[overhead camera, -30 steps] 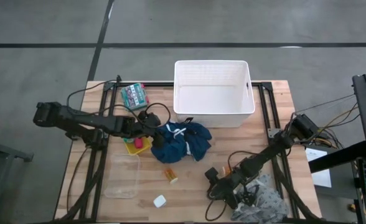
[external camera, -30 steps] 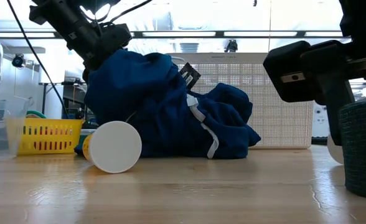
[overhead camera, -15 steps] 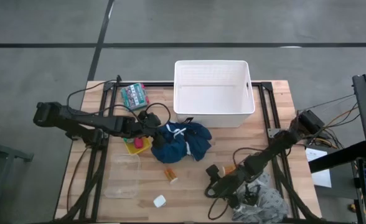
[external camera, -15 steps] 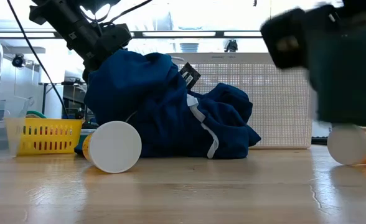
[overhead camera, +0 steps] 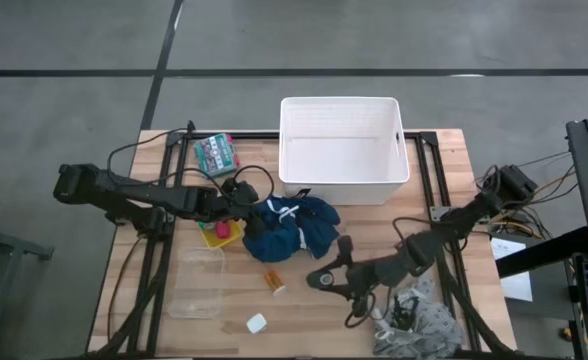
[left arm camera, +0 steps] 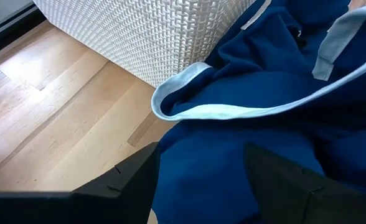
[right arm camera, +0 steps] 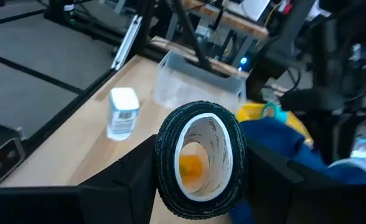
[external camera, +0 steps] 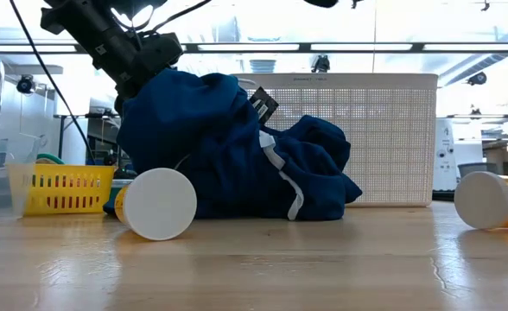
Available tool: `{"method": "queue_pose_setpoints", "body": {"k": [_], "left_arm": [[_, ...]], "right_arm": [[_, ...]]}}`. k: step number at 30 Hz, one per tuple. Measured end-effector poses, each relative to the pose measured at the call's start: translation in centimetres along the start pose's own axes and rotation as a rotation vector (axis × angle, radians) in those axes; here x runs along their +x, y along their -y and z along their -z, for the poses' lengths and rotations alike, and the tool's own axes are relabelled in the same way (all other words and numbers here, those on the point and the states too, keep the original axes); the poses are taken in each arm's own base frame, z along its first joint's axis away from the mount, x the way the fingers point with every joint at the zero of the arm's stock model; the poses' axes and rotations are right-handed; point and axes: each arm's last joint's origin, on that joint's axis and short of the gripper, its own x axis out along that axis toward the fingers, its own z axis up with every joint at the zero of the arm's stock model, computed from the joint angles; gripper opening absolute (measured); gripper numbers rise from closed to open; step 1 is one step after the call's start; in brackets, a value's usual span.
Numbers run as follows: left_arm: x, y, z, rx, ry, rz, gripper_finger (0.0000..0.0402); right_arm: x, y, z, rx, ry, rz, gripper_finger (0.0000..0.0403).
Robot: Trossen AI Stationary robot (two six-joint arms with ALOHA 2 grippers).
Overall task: Pick & place medical supplies in basket/bin
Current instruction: Put the black bandage into the yellow bin
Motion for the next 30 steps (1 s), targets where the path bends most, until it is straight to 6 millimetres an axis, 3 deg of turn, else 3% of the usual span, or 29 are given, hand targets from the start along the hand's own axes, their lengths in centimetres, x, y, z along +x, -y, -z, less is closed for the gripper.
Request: {"method": "queue_pose_setpoints", "body": {"k": [11,17,30], "left_arm": [[0.0,0.0,0.0,0.000,0.000,0.000,0.0238],[0.0,-0.2,-0.1,0.148,0.021,-0.048,0.0238],[-0.5,-0.2,-0.7,0.133,0.068,-0.027,0.0238]], "right_arm": [[0.5,1.3,-0.2,-0.007,0.030,0.046,0.0189],[0.8,2.6,-0.7,0.073,0.090,0.085,0.0189],[1.5,5.6,-1.2,0.148,0.184,0.130,0.0189]]}}
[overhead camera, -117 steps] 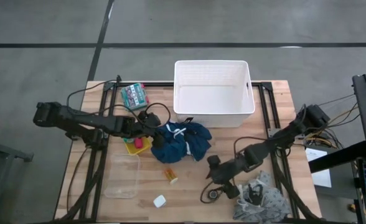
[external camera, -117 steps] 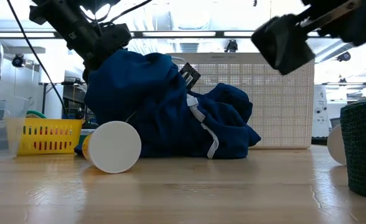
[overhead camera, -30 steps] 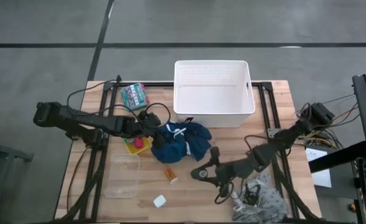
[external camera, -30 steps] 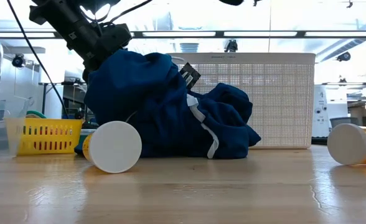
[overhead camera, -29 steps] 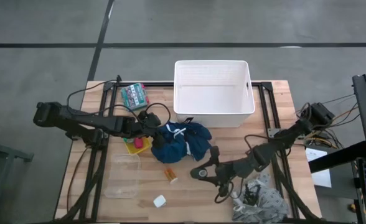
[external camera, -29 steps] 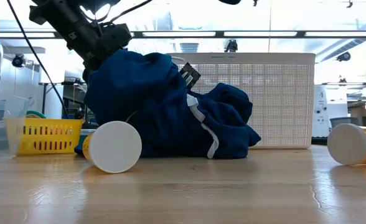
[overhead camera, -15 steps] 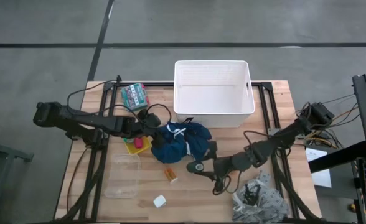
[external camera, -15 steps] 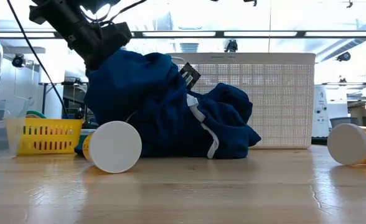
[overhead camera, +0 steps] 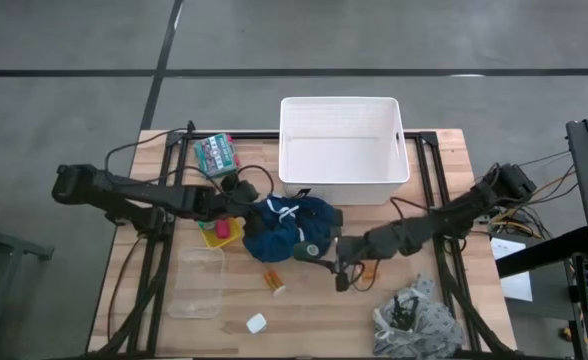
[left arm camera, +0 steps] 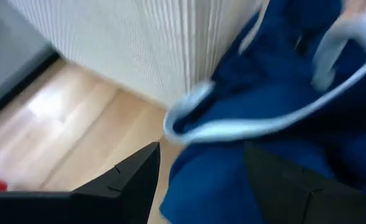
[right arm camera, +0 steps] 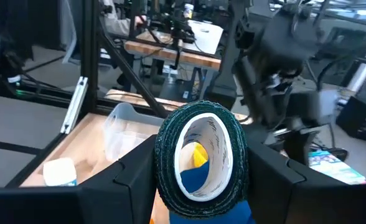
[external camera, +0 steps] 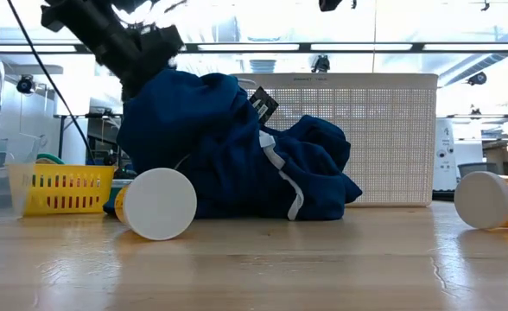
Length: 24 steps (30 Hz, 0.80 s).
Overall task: Pick & place medical supplies in basket/bin
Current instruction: Put the black bandage into the yellow bin
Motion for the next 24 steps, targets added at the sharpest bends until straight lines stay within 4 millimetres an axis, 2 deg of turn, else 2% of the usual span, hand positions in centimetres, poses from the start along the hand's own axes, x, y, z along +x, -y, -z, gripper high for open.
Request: {"method": "queue_pose_setpoints", "body": {"k": [7,13,18,24], "left_arm": [[-3.5,-0.5,-1.9,0.030,0.194,0.074,0.0238],[-7.7,-2.3,-2.8,0.015,0.352,0.099,0.0238],[-10.1,-3.7,-2.7,-0.013,0.412,0.115,0.0238],[-10.8,-4.4,-1.7,-0.004,0.358,0.105,0.0238]], "right_arm": [[1.1,1.1,0.3,0.004,0.059,0.008,0.0189],[3.2,1.8,1.9,-0.001,0.116,0.058,0.0189],[6.3,2.2,2.5,-0.007,0.112,0.091,0.0189],[11.3,2.6,1.4,-0.051,0.152,0.149,0.0189]]}}
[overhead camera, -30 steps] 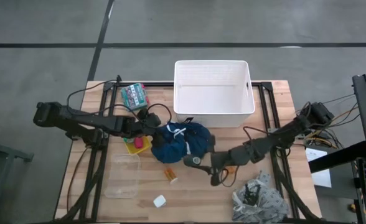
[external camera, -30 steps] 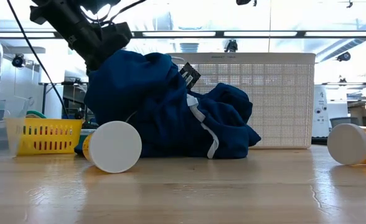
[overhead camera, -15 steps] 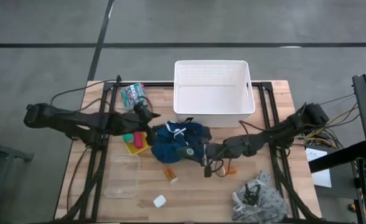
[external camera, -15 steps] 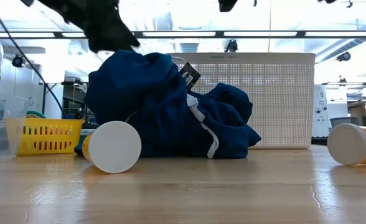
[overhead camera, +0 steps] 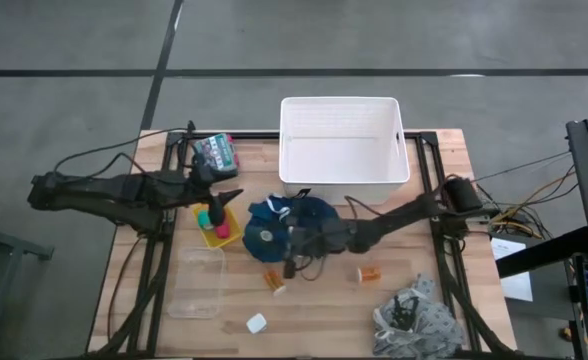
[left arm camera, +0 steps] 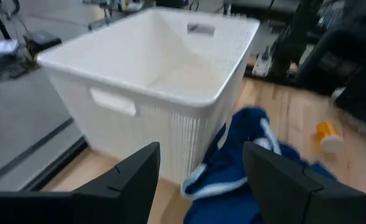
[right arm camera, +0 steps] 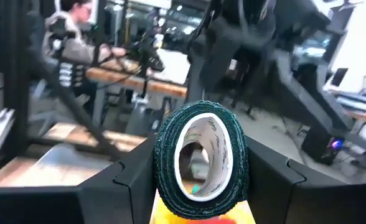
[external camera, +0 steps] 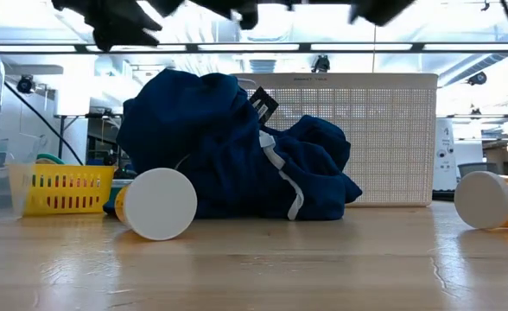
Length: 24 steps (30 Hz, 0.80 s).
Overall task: Pick & place medical supplies in basket/bin
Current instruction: Put the black bandage into the yellow bin
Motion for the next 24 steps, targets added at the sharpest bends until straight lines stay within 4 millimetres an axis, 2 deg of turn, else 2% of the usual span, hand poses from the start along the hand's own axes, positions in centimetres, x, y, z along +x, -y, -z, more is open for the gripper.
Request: {"method": "queue_pose_setpoints", "body": {"k": [5,10,15,19,24], "left_arm": [[-0.4,-0.2,0.3,-0.013,-0.023,-0.005,0.0238],[-0.9,-0.5,0.4,-0.010,-0.028,-0.012,0.0238],[-1.3,-0.9,0.3,-0.012,-0.015,-0.054,0.0238],[-1.5,-1.0,0.4,-0.010,-0.016,-0.058,0.0238],[-1.4,-1.0,0.5,-0.006,-0.025,-0.059,0.0238]], "right_arm": [[3.4,1.0,-0.3,0.017,0.021,0.066,0.0189],[5.9,1.9,1.6,0.027,-0.058,0.084,0.0189],[8.2,2.4,4.1,0.061,-0.089,0.028,0.0189],[9.1,2.9,5.7,0.053,-0.119,0.105,0.0189],[10.2,3.7,7.6,0.085,-0.141,0.120,0.0189]]}}
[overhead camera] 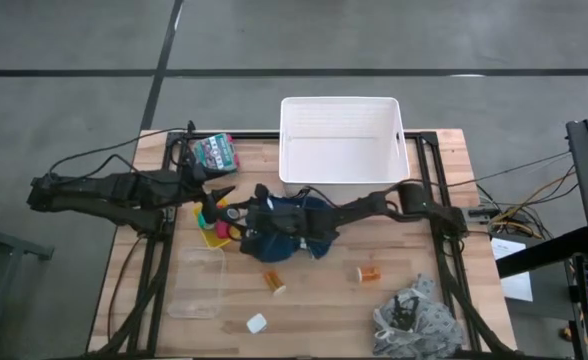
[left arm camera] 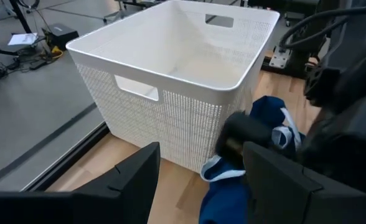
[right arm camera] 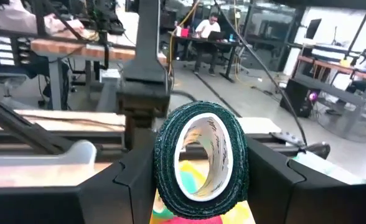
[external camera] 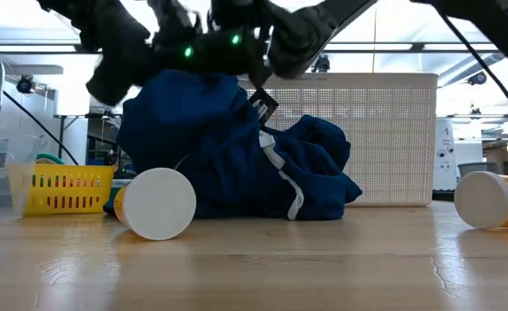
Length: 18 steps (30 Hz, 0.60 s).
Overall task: Pick & place medical supplies in basket/bin
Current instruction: Put the black bandage into the yellow bin
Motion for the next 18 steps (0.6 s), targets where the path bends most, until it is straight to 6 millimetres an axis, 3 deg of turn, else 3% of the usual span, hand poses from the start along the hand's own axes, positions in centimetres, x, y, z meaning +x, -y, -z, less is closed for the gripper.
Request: {"method": "queue_pose_setpoints", "body": {"k": [9,18], "left_arm": [[0.0,0.0,0.2,0.010,-0.018,-0.004,0.0238],[0.0,0.0,0.2,0.010,-0.018,-0.004,0.0238]], "right_arm": [[1.8,0.2,2.3,0.020,-0.070,-0.028,0.0189],[1.8,0.0,3.3,0.019,-0.145,-0.034,0.0189]]}}
